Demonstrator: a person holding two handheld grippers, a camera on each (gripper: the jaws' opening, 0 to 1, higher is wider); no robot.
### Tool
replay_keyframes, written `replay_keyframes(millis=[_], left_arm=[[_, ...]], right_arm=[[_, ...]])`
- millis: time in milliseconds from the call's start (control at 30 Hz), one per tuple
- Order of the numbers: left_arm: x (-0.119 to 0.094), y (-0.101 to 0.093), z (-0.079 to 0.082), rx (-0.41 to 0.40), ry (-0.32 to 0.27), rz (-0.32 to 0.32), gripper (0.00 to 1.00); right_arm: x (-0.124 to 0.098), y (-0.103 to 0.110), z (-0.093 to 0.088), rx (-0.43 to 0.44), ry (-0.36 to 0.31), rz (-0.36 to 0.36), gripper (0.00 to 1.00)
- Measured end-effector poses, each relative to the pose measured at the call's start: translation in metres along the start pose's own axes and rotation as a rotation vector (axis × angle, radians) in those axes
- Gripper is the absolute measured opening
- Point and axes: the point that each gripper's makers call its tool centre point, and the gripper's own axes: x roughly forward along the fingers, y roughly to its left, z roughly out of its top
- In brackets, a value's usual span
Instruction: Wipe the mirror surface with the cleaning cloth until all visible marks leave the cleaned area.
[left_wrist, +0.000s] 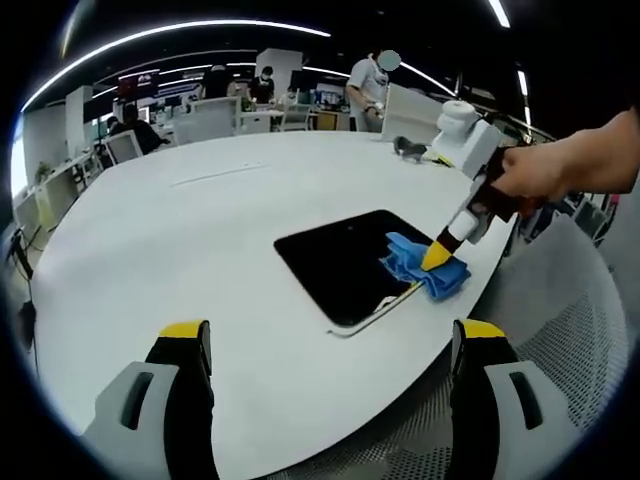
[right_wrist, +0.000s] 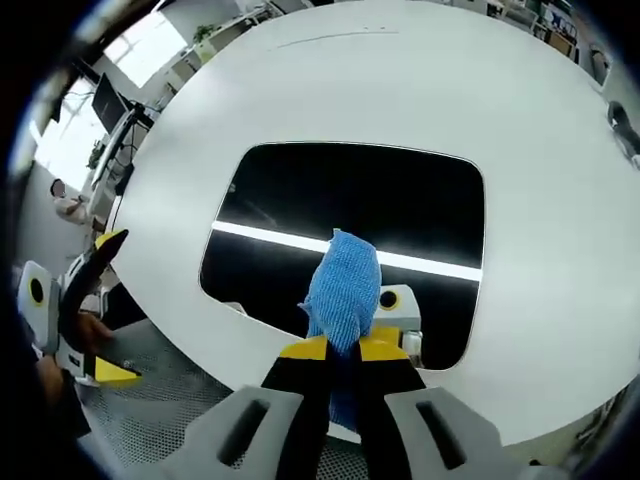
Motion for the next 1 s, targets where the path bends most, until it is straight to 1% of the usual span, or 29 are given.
replay_keyframes(millis=[267,333,400,500,567,633,733,1000], left_arm=[[-0.0005,-0.0013,0.0003,0.0,-0.003,-0.009,0.99],[-0.001,-0.0036,0.0043,-0.003,-0.018,-0.018,0.99],[0.0002,-0.006,0.0033,-0.008,-0.02,-0.04,0.99],[0.0002,-0.0053,0.0045,0.0,-0.022,-0.034,0.99],[-0.0002,-0.0048,0.0065,0.013,-0.03,-0.024,0.99],[0.0004,-0.0041,0.005,0.0,-0.019,-0.022,0.99],[-0.0002,-0.0042,0.0064,0.002,-0.027,-0.021,0.99],[-0.0002,-0.003,0.0049,-0.005,-0.025,-0.017,0.99]], right_arm=[[0.0003,0.0004,0.0003,-0.01,-0.008,-0.005,0.03],[0.0005,0.0005,0.0006,-0.02,-0.005,-0.009,0.03],[0.0006,0.0003,0.0007,-0.022,-0.003,-0.009,0.03],[0.0005,0.0005,0.0007,-0.026,-0.005,-0.006,0.03],[0.0012,0.0003,0.001,-0.047,-0.005,0.001,0.03],[0.0014,0.0003,0.0013,-0.041,0.004,0.003,0.03],[0.0009,0.0004,0.0012,-0.039,0.016,0.003,0.03],[0.001,0.0002,0.0009,-0.05,0.023,-0.01,0.03]])
